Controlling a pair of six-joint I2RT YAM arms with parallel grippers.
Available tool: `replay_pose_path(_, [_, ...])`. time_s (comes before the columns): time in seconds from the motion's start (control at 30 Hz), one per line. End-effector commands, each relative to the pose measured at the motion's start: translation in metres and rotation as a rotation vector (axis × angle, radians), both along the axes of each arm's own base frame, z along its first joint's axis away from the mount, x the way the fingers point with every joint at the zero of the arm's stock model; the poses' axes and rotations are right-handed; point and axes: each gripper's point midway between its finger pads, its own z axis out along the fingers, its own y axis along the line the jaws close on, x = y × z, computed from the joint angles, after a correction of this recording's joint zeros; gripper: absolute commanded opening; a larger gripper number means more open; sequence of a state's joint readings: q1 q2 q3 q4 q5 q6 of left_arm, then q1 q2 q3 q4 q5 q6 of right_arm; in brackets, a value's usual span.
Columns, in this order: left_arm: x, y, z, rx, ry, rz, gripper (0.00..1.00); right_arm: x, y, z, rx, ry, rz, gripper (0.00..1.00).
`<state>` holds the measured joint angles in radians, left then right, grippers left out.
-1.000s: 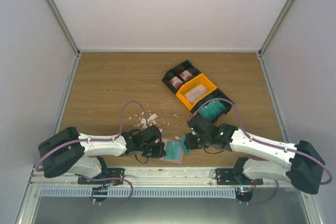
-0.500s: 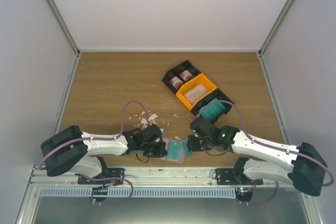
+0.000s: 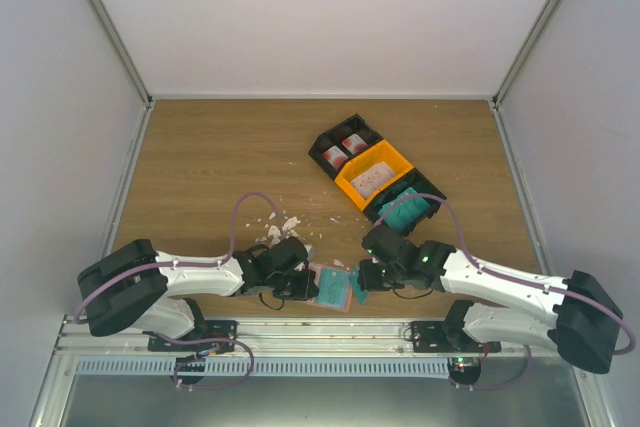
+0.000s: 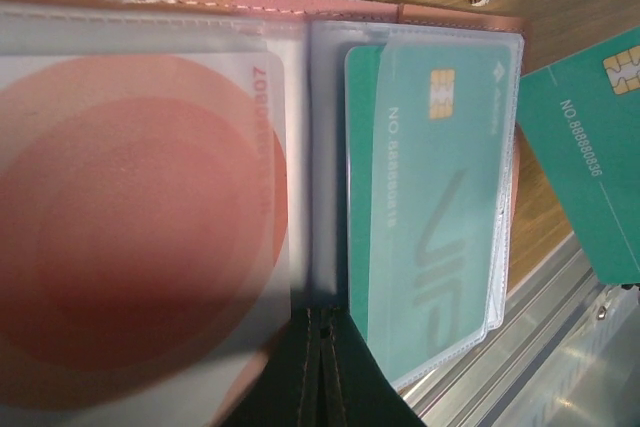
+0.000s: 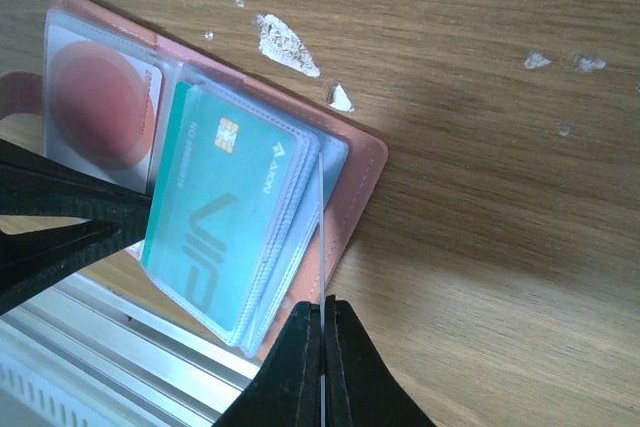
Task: Put the credit cards into the card holder
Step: Insert the credit card into the card holder.
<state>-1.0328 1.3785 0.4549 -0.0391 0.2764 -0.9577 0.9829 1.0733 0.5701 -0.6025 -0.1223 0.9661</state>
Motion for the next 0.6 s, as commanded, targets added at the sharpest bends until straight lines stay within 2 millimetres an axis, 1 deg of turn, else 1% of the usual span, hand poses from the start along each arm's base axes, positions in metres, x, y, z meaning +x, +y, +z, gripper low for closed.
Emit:
replay_pose_path(0.0, [-0.009,0.029,-0.032,0.138,0.032,0.016,0.02,-0.003,0.007,0.004,0.040,-0.007,0.019,0.01])
replay_pose_path(0.07, [-0.006,0.027,-0.024,0.115,0.013,0.015,0.02,-0.002,0.006,0.003,0.037,-0.008,0.016,0.01])
replay_pose_path(0.2, [0.005,0.019,0.007,0.036,-0.070,0.032,0.03,-0.002,0.003,0.002,0.025,-0.008,0.008,0.01])
replay_pose_path(0.3, [0.006,0.013,0.025,-0.035,-0.098,0.028,0.05,-0.002,0.003,0.003,0.030,-0.012,0.004,0.01])
replay_pose_path(0.37, [0.005,0.009,0.030,-0.071,-0.099,0.019,0.08,-0.001,0.004,0.004,0.031,-0.015,0.006,0.01])
replay_pose_path(0.43, [0.003,0.007,0.030,-0.085,-0.094,0.010,0.12,-0.001,0.004,0.003,0.030,-0.014,0.007,0.01])
replay_pose_path(0.57, [0.002,0.005,0.018,-0.053,-0.074,-0.010,0.13,-0.002,0.005,0.002,0.032,-0.012,0.014,0.01])
